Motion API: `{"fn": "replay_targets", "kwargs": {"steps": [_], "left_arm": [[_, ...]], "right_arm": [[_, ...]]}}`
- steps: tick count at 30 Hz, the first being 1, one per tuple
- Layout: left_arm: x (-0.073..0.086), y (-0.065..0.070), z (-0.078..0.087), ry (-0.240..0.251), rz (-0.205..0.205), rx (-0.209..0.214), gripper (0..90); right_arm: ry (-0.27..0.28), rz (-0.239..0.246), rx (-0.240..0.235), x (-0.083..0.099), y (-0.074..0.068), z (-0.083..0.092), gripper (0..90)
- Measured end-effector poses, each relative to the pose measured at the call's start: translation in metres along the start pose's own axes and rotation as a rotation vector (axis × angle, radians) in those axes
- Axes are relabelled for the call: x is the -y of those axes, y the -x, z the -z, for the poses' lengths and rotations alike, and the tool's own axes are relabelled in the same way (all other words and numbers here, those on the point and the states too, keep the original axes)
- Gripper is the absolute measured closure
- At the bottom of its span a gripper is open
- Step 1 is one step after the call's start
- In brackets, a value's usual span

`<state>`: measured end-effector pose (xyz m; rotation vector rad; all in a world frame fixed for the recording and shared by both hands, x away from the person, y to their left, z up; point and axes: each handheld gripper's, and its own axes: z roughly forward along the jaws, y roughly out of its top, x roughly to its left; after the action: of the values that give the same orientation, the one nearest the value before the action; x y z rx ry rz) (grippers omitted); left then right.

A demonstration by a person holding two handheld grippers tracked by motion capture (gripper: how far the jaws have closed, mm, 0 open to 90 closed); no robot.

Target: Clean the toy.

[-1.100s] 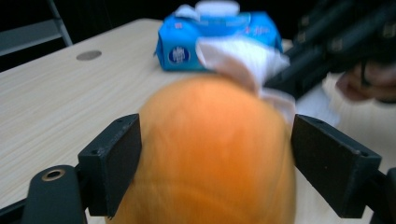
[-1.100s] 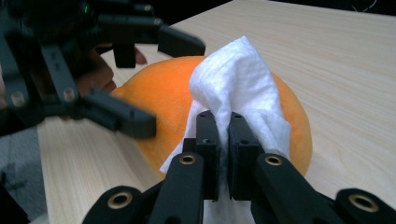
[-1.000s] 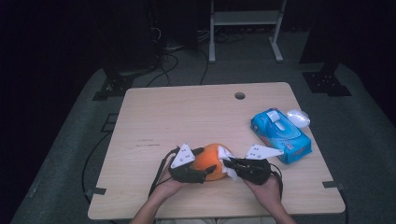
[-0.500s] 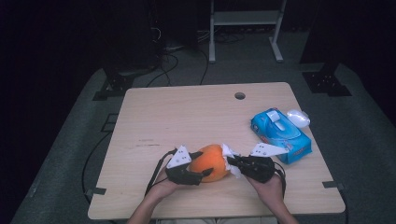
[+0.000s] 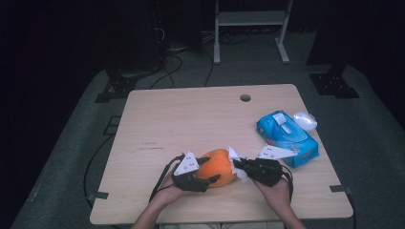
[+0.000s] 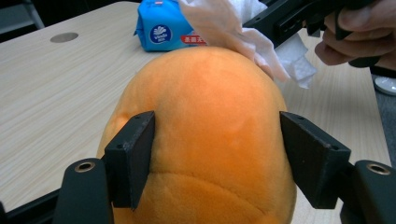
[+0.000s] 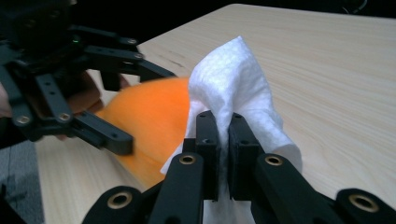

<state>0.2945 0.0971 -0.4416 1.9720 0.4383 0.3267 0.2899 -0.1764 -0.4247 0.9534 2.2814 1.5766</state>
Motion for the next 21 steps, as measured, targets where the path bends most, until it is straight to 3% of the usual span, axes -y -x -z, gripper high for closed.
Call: {"fn": "replay_targets", "kwargs": {"steps": [3,5,7,10,12,15,18,21], "left_arm": [[-0.004,-0.001,0.005,0.024,0.036,-0.001,21.7],[-0.005,-0.004,0.006,0.008,0.070,-0.042,15.2],[-0.002,-0.006,0.005,-0.007,0.093,-0.029,15.6],[-0.002,-0.005,0.004,-0.013,0.052,-0.019,25.4],[-0.003,-0.001,0.002,-0.016,0.014,-0.004,30.7],[-0.004,0.003,0.000,-0.020,-0.020,-0.003,32.5],[-0.006,-0.001,0.004,-0.004,0.023,-0.010,26.6],[-0.005,-0.006,0.006,-0.012,0.102,-0.051,15.8]], "right_arm": [[-0.021,-0.030,0.001,0.009,0.007,-0.003,84.1],[-0.028,-0.050,0.011,0.012,0.011,-0.002,84.1],[-0.028,-0.049,0.011,0.010,0.010,-0.001,84.1],[-0.031,0.013,0.019,0.002,-0.005,-0.002,84.0],[-0.020,0.068,-0.026,-0.004,-0.018,-0.004,84.0],[-0.031,0.106,-0.026,-0.009,-0.025,-0.005,84.2],[-0.035,0.063,-0.015,-0.003,-0.011,-0.003,84.4],[-0.038,0.029,-0.002,0.002,-0.002,-0.001,84.4]]}}
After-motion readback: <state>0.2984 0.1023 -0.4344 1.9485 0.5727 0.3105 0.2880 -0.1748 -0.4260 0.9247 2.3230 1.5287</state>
